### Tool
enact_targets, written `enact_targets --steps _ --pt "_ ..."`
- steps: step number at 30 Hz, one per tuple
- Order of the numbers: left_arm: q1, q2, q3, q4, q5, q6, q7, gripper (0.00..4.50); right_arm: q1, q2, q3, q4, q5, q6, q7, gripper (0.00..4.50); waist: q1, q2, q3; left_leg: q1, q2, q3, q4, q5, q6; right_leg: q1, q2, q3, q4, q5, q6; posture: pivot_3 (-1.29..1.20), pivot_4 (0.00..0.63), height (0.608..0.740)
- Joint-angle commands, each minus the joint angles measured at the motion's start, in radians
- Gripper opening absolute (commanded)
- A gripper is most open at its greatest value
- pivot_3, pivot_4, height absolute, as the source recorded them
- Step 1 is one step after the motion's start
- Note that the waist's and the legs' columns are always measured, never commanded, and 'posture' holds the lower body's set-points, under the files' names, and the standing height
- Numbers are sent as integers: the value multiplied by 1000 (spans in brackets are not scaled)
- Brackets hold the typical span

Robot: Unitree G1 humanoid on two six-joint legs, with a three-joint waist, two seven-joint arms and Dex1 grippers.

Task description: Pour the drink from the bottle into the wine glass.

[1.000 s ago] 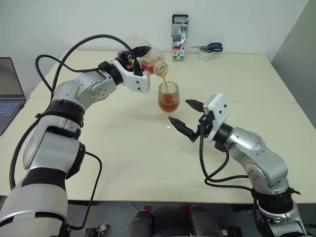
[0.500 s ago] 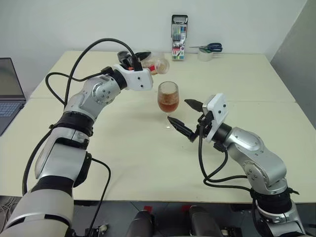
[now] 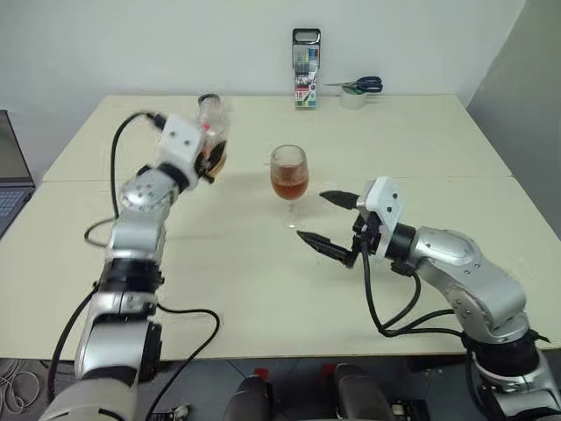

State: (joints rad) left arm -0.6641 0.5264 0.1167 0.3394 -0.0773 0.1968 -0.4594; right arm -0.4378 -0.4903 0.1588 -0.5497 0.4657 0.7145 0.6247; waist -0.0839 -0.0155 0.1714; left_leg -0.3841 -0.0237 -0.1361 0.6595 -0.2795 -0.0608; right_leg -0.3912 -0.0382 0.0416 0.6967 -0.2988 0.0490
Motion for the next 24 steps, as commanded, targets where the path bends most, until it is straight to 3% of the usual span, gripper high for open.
enact_targets --steps 1,7,18,24 --pt "50 2 95 -122 -79 127 40 1724 -53 1 -13 -33 42 28 18 4500 2 0 0 0 0 0 1 0 0 0 0 0 0 0 0 0 150 740" --pt "167 -16 171 -182 -138 193 78 1724 -115 9 34 12 28 39 31 4500 16 -1 0 0 0 0 2 0 0 2 -1 0 0 0 0 0 150 740" --pt "199 -70 207 -115 -188 148 98 1724 -148 24 65 57 -3 22 37 4500 36 -1 -1 0 0 1 2 0 0 2 -2 0 -1 0 0 0 150 740" --pt "213 -67 195 -103 -183 105 89 3673 -148 32 64 53 -8 29 35 4500 36 -1 -1 0 0 1 2 0 0 1 -2 0 -1 0 0 0 150 740"
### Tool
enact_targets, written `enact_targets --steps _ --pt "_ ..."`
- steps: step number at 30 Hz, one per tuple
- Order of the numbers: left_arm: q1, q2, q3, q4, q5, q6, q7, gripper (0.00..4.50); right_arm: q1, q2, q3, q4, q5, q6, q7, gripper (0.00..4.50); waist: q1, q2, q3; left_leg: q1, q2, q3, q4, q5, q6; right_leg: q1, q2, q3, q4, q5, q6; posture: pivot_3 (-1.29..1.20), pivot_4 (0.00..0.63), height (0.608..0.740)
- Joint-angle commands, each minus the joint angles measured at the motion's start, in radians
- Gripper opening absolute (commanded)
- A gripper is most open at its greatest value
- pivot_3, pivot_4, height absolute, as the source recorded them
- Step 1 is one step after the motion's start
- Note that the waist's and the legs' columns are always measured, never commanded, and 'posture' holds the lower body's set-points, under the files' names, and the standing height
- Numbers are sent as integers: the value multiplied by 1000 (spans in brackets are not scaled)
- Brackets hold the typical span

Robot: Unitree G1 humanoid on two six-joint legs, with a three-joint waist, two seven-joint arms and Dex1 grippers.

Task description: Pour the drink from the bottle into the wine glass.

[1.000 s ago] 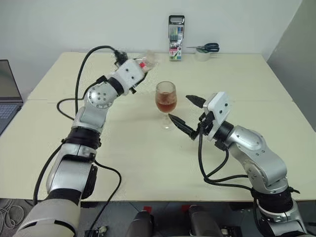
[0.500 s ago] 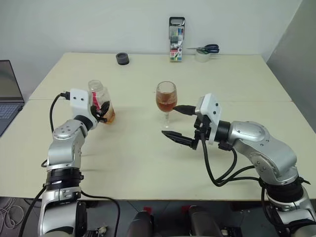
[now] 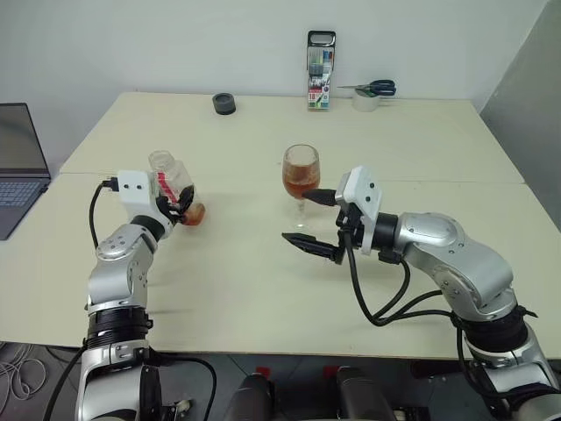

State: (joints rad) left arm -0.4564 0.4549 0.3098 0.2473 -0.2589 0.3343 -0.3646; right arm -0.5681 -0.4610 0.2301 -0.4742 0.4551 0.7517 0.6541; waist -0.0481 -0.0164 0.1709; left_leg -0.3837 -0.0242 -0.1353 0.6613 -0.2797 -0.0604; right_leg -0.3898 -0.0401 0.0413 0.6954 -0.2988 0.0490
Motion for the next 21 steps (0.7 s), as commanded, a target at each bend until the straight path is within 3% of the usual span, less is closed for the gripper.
enact_targets --steps 1,3,9,21 --pt "10 5 1 -11 2 -40 -5 3988 -15 2 -8 -24 2 -6 6 4500 0 0 0 0 0 0 0 0 0 0 0 0 0 0 0 0 150 740" --pt "20 8 -5 -10 11 -55 -1 4488 -8 -1 -8 -26 0 -6 5 4500 0 0 0 0 0 0 0 0 0 0 0 0 0 0 0 0 150 740" --pt "61 19 -26 -21 39 -102 -9 4488 59 -17 -4 -4 -35 -45 1 4500 2 0 0 0 0 0 -1 0 0 0 0 0 -2 0 0 0 150 740" --pt "288 -18 -29 -261 69 -75 95 4488 475 153 -163 116 -245 -398 -308 4500 10 -1 0 0 1 1 -2 0 0 1 0 1 -5 0 0 0 150 740"
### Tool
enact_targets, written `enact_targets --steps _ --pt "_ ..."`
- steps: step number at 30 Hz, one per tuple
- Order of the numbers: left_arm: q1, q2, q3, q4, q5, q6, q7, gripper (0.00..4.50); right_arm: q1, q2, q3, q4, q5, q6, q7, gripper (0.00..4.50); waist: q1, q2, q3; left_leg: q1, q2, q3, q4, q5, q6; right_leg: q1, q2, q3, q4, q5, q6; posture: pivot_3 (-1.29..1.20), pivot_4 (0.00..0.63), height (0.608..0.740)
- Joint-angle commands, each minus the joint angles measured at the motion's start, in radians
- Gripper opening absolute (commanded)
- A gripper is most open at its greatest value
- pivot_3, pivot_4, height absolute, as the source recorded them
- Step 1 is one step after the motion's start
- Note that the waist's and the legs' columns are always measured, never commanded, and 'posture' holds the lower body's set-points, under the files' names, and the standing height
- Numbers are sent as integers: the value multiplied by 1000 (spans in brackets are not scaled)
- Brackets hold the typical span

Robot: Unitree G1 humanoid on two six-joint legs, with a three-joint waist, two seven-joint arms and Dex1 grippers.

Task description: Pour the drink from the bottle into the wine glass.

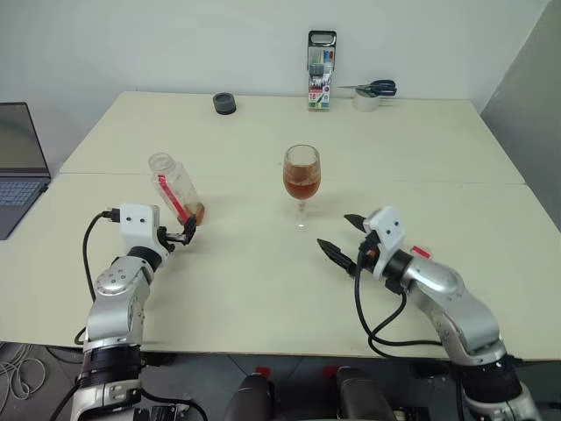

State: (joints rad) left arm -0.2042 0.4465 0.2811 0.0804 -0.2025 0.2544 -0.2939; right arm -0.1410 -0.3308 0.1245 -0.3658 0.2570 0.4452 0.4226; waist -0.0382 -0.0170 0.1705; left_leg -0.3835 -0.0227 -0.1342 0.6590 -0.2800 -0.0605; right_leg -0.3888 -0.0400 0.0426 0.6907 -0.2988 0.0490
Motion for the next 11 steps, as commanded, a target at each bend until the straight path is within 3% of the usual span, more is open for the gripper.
enact_targets --steps 1,5,11 --pt "58 -19 0 -120 12 0 30 4488 68 45 -87 18 -48 -113 -107 4500 1 0 0 0 0 0 0 0 0 0 0 0 0 0 0 0 150 740" --pt "134 -62 6 -205 16 -20 64 4488 114 104 -158 51 -71 -230 -181 4500 2 0 0 1 0 1 -1 0 0 0 0 1 0 0 0 0 150 740" --pt "153 -78 8 -213 18 -34 70 4488 123 117 -154 115 -97 -314 -166 4500 2 0 0 2 0 2 -1 0 0 1 2 0 -1 0 0 0 150 740"
